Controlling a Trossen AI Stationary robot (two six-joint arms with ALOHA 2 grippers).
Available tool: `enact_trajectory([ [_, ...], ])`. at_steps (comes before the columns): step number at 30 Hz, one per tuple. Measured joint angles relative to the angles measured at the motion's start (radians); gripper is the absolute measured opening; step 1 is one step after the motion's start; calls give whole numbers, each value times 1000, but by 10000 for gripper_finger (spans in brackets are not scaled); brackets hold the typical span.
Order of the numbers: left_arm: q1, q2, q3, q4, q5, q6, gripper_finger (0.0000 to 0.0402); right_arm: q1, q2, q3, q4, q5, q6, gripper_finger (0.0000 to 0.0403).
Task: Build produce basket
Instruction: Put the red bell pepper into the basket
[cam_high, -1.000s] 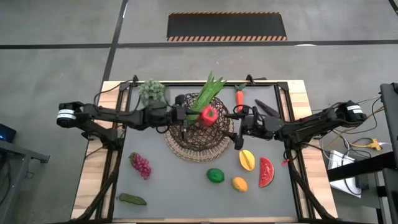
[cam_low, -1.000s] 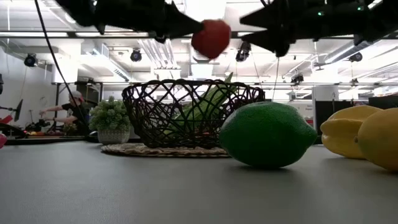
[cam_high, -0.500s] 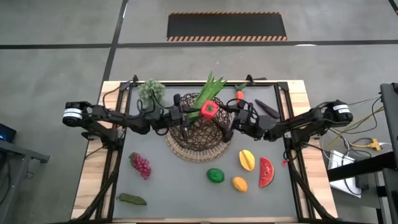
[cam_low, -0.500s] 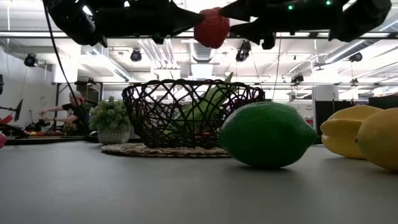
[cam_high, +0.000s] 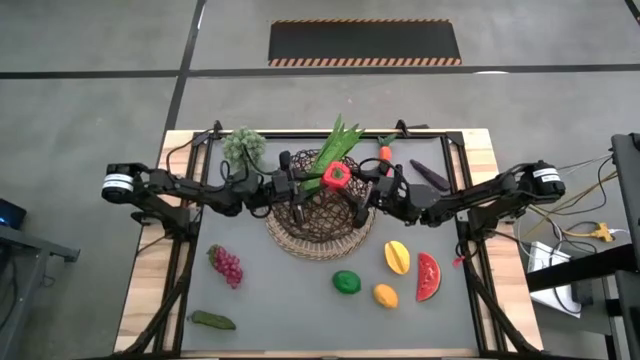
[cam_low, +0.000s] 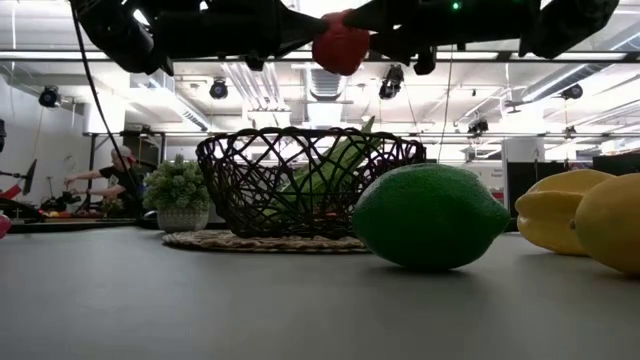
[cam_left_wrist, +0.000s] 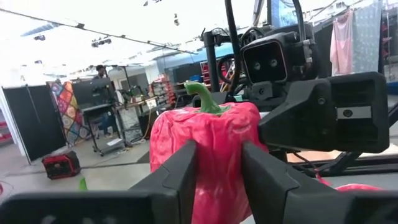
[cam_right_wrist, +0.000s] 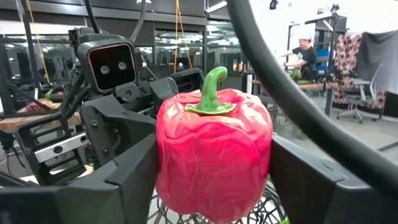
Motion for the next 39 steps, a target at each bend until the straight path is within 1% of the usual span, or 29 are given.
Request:
enact_trajectory([
  [2, 0, 0, -1, 0, 0, -5, 112, 0, -1, 7, -21, 2, 8, 230],
  [4, 0, -4, -6, -5, 0, -6, 130, 0, -5, 15, -53, 2, 13, 221],
  [11, -1, -17, -33, -21, -3, -8, 218, -2, -13, 57, -205, 6, 77, 219],
  [13, -3, -29, -36, -43, -29, 2, 239, -5, -12, 71, -287, 16, 97, 219],
  [16, -3, -79, -39, -124, -68, 24, 261, -21, -9, 100, -439, 18, 158, 219],
  [19, -2, -140, -41, -240, -75, 73, 269, -44, -7, 127, -554, 20, 236, 218],
  [22, -3, -215, -43, -331, -76, 77, 271, -73, -4, 138, -700, 18, 328, 219],
  [24, -2, -261, -51, -365, -77, 74, 272, -91, 4, 138, -757, 17, 384, 220],
  [27, -3, -309, -78, -352, -70, 45, 272, -115, 28, 138, -768, 19, 432, 220],
  [31, -5, -331, -120, -263, -62, -3, 272, -126, 104, 165, -763, 19, 442, 220],
  [35, -5, -330, -141, -225, -58, -5, 272, -132, 182, 239, -764, 20, 415, 221],
  [39, -4, -329, -152, -211, -58, -20, 272, -138, 250, 344, -874, 20, 397, 221],
])
